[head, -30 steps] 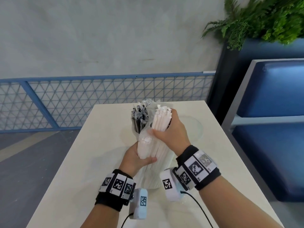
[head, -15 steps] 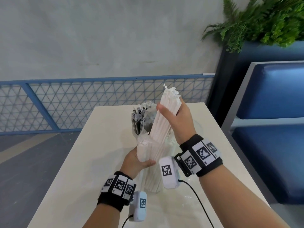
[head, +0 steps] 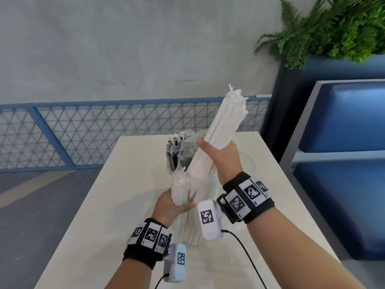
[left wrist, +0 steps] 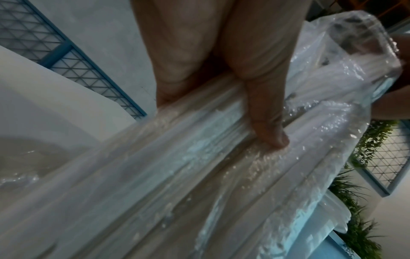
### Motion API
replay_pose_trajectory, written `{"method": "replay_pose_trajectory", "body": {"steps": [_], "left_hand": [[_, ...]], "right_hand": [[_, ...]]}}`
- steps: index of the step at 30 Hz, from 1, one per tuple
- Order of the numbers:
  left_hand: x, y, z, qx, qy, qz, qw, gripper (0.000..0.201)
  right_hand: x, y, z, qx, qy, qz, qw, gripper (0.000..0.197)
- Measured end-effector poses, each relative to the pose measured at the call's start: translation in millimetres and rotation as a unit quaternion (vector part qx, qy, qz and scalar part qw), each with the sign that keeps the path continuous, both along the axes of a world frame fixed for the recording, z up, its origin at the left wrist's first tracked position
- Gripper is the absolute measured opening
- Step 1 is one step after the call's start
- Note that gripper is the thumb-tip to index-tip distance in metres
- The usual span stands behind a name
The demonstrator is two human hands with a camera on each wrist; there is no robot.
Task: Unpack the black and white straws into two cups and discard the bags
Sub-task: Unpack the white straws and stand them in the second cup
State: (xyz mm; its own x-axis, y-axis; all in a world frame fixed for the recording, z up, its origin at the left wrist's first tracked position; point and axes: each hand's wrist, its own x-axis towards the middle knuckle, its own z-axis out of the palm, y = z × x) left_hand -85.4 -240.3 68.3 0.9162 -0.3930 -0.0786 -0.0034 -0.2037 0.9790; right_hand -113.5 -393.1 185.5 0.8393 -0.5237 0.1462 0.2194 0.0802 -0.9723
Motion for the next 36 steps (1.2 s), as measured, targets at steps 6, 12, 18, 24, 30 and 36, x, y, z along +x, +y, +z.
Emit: {"method": "replay_pose_trajectory", "body": {"steps": [6,12,18,24,30,36], "left_hand": [[-1.7,-6.5,5.5,-0.006,0.001,-0.004,1.0,0.022],[-2.3,-5.5,7.3,-0.012,-0.009,-0.014,1.0,0.027],[-0.6,-4.9,6.0,0.004,-0.016,0.002,1.0,0.028],[-1.0,-3.9,7.3,-0.018,-0.01,0.011,1.0,0.024],[-1.7,-3.5,7.1,-0.024,-0.012,0.017,0.999,0.024],[-0.3,-4.8,4.3,-0.037,-0.003,0.012,0.999,0.024]], "right_hand": [[0.0,6.9,-15.0,-0.031,0.057,-0.009,0.998,0.033],[-2.5,-20.2,11.7,0.17,-0.016,-0.094,0.981,0.033],[-9.7,-54.2,21.4,0.262,-0.027,-0.171,0.949,0.024],[-17.2,-81.2,23.4,0.278,0.015,-0.204,0.939,0.011],[-18.9,-109.6,33.6,0.223,-0.021,-0.27,0.936,0.027],[-13.2,-109.2,37.2,0.078,-0.062,-0.325,0.94,0.059]]}}
